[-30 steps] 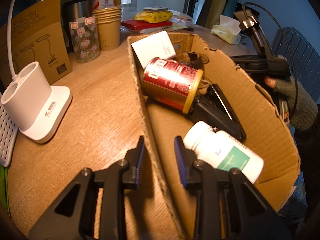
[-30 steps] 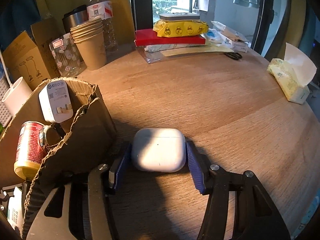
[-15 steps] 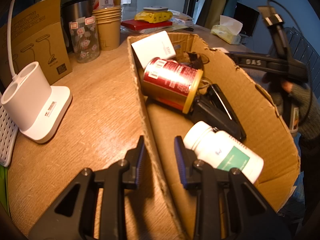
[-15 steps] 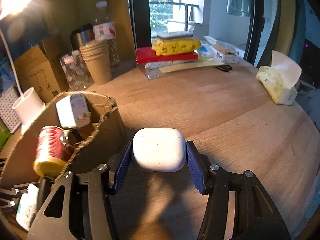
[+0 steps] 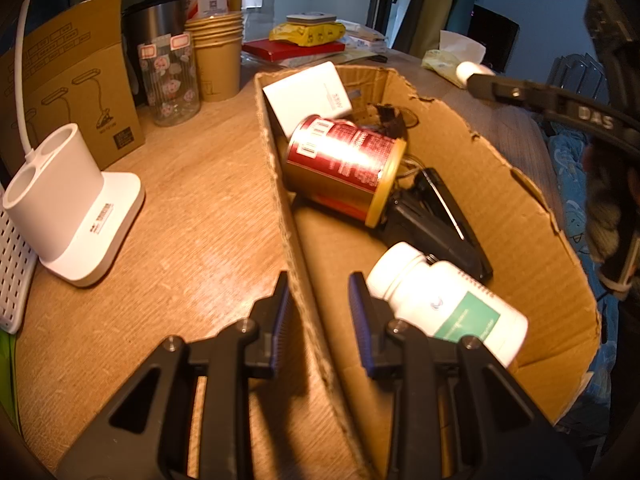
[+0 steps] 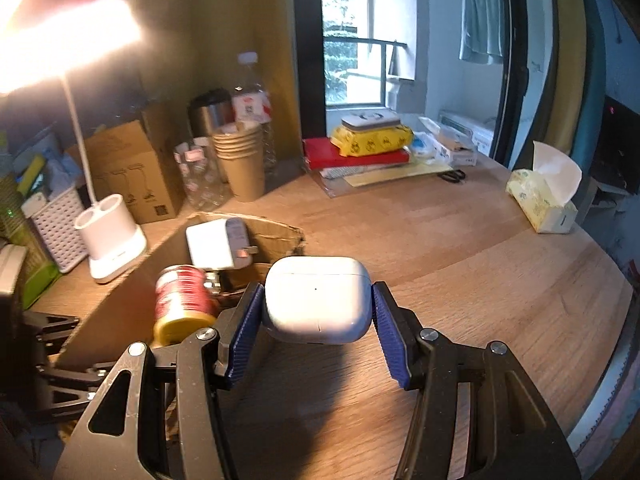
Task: Organize rigid objects
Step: 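Lift the earbud case and carry it over the cardboard box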
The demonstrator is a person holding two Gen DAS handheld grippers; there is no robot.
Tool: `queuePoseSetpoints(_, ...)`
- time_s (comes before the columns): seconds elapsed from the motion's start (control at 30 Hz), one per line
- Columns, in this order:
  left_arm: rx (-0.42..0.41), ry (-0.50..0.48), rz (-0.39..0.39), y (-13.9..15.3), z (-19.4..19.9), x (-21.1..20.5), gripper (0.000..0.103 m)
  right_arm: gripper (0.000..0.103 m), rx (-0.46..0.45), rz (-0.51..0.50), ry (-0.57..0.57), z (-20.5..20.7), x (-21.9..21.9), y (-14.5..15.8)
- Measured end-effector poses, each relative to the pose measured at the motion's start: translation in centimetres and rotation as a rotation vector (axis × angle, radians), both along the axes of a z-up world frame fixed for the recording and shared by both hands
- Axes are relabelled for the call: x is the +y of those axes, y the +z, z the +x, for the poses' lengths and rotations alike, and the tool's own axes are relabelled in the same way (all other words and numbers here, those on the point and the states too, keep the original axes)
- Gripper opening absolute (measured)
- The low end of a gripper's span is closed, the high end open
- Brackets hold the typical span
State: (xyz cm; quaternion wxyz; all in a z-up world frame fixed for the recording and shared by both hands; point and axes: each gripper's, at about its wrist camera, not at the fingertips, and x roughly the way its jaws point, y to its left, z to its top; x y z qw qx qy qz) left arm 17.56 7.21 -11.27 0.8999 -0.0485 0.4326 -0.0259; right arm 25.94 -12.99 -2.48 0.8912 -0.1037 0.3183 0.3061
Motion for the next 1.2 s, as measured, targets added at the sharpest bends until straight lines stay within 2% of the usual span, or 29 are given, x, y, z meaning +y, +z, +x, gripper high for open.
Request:
queuePoseSetpoints(0.2, 0.000, 0.000, 0.000, 0.0, 0.0, 0.0, 0.030, 0.057, -0.018, 0.011, 0.047, -2.3, 1.0, 0.9)
queuePoseSetpoints(0.63, 0.000, 0.000, -0.001, 0.0, 0.0, 0.0, 0.030, 0.057, -0.037, -0.008, 0.125, -5.3, 3.3, 0.8)
queuePoseSetpoints(1.2, 0.000, 0.000, 0.000, 0.0, 0.0, 0.0, 0.030, 0.057, -0.024, -0.075, 0.175, -6.5, 5.6, -1.5)
